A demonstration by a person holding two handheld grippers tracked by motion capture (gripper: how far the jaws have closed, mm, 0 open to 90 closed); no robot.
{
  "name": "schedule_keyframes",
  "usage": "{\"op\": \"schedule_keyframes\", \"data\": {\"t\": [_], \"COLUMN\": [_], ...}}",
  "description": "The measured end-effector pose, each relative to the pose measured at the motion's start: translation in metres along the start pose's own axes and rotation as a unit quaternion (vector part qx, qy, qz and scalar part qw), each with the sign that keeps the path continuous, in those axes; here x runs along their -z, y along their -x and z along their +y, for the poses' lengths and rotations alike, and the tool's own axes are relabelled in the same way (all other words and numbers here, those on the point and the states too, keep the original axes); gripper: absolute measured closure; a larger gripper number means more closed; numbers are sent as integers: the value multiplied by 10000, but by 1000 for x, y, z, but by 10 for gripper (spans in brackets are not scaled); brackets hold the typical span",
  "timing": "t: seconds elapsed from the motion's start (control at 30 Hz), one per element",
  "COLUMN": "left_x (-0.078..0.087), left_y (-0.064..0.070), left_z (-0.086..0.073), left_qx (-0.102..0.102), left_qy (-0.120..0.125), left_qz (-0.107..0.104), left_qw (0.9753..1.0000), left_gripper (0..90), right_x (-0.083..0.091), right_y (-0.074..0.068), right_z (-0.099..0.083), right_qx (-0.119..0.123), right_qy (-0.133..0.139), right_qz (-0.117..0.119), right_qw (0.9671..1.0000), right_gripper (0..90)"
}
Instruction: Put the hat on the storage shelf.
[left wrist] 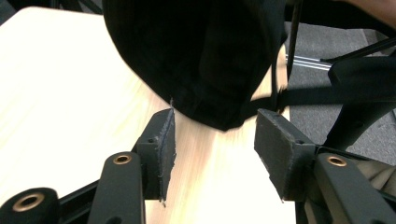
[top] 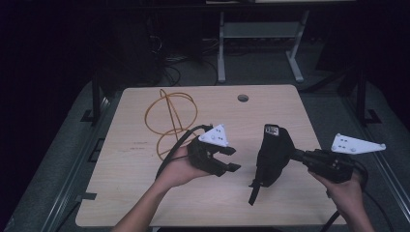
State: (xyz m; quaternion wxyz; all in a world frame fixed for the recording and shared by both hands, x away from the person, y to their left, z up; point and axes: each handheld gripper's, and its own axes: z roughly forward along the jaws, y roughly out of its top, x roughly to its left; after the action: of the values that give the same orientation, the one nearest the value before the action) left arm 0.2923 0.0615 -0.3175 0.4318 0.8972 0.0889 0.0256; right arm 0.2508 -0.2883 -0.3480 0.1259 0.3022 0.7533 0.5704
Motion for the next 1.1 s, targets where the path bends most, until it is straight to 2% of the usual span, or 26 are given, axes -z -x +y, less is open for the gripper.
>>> {"op": "schedule_keyframes", "data": {"t": [0.03, 0.13, 0.2, 0.43, 0.5, 0.6, 0.7, 0.83, 0.93, 0.97, 1.1], "left_x": [2, 3, 4, 7, 8, 8, 5, 3, 3, 2, 1], "left_y": [0, 1, 2, 4, 4, 5, 9, 11, 12, 14, 16], "left_z": [-8, -15, -26, -49, -58, -68, -76, -84, -87, -90, -98], "left_qx": [23, 53, 80, 193, 159, 197, 149, 158, 95, 75, 120], "left_qy": [-10, -19, -29, 6, -23, -34, -65, -73, -136, -141, -135], "left_qz": [31, 61, 121, 137, 188, 108, 176, 165, 168, 183, 191], "left_qw": [10000, 10000, 9999, 9997, 9997, 9997, 9997, 9997, 9997, 9997, 9997], "left_gripper": [474, 468, 462, 433, 418, 409, 394, 391, 390, 390, 394], "right_x": [0, 0, -1, -7, -13, -19, -28, -39, -45, -52, -64], "right_y": [1, 1, 3, 5, 5, 5, 3, 1, 0, -1, -4], "right_z": [5, 9, 17, 37, 48, 59, 72, 88, 95, 102, 114], "right_qx": [28, 17, 64, 124, 159, 193, 256, 350, 375, 354, 381], "right_qy": [-33, -10, 6, 51, 101, 135, 166, 213, 232, 265, 277], "right_qz": [0, -25, -41, -8, 6, 41, 102, 184, 234, 298, 384], "right_qw": [10000, 10000, 10000, 9999, 9998, 9997, 9995, 9990, 9988, 9986, 9982], "right_gripper": [882, 882, 883, 882, 882, 882, 882, 882, 881, 881, 881]}}
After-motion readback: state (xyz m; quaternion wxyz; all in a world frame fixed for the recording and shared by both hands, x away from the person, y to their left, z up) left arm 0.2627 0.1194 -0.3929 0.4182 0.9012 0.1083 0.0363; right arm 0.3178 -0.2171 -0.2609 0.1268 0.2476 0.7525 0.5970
